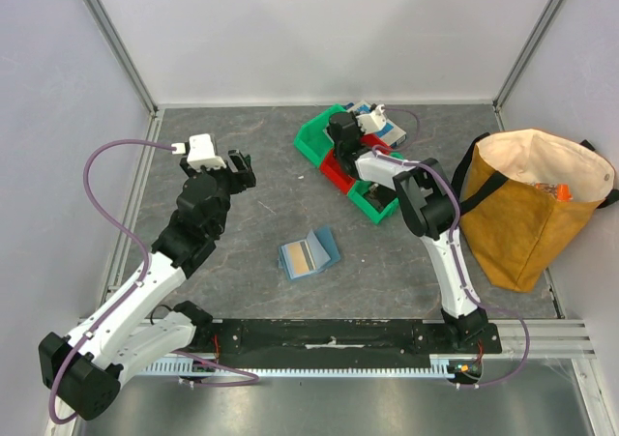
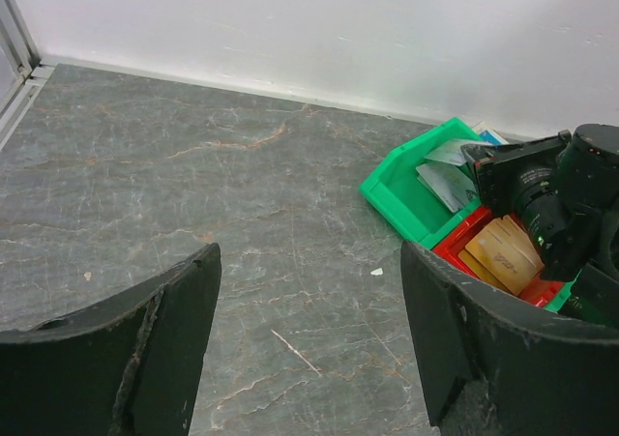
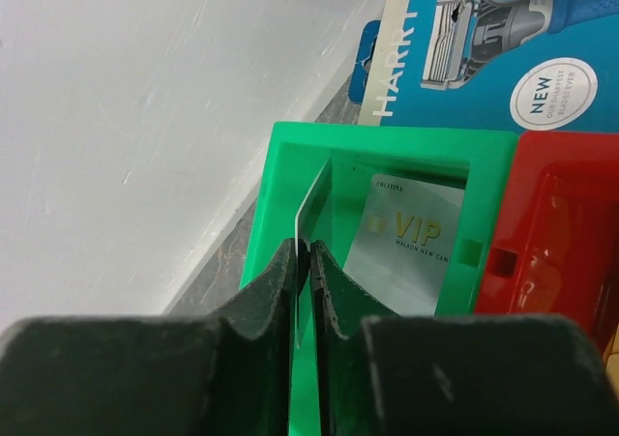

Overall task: Take the credit cards out of the card holder
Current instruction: Place the credit card in the storage box, then remove the credit card from the card holder.

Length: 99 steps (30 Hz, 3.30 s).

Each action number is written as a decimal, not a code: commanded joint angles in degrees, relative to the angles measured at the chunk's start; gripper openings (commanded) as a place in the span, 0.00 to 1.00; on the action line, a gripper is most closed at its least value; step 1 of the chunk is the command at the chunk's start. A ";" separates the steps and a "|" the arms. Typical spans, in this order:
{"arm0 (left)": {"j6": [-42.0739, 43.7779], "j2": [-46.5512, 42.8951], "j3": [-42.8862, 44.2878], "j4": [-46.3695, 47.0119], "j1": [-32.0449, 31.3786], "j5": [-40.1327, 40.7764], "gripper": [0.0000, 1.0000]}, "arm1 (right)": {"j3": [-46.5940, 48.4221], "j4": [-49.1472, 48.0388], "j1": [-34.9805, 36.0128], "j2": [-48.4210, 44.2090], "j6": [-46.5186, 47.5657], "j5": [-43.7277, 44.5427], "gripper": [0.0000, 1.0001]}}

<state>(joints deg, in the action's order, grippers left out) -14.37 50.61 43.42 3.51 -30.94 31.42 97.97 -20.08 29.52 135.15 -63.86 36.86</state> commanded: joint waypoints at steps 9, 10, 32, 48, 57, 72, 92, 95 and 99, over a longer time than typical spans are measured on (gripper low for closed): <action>-3.03 0.10 0.09 1.68 0.18 -0.31 0.81 | -2.96 1.97 -1.65 -5.50 1.62 1.98 0.46; -2.94 0.10 0.17 1.68 0.18 -0.31 0.81 | -3.66 1.80 -1.66 -6.56 2.50 2.59 0.47; -12.60 9.15 8.61 -15.09 0.00 -18.39 0.81 | -31.52 10.93 2.99 -42.15 36.51 -34.19 0.76; -26.94 -0.34 -7.29 -21.17 0.00 -39.41 0.65 | -44.71 12.69 19.96 -45.51 37.05 -56.28 0.37; -27.46 1.24 -11.07 -19.77 0.09 -39.77 0.51 | -44.54 16.90 21.98 -41.90 40.82 -52.71 0.39; -27.55 7.48 -16.96 -16.96 0.00 -37.75 0.60 | -40.85 25.96 29.54 -37.07 47.95 -37.21 0.67; -29.93 9.07 -21.36 -16.69 0.00 -31.60 0.04 | -41.37 28.34 30.78 -34.51 47.16 -29.66 0.61; -30.19 8.28 -21.36 -17.92 0.00 -29.40 0.02 | -42.34 28.16 30.07 -35.04 46.28 -29.74 0.55; -30.54 7.57 -21.18 -18.80 0.00 -28.34 0.02 | -44.27 27.11 27.71 -35.66 44.87 -31.85 0.42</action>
<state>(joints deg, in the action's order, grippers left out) -43.07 59.61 22.11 -14.39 -30.98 -0.73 56.01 6.42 59.40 100.33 -17.78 4.75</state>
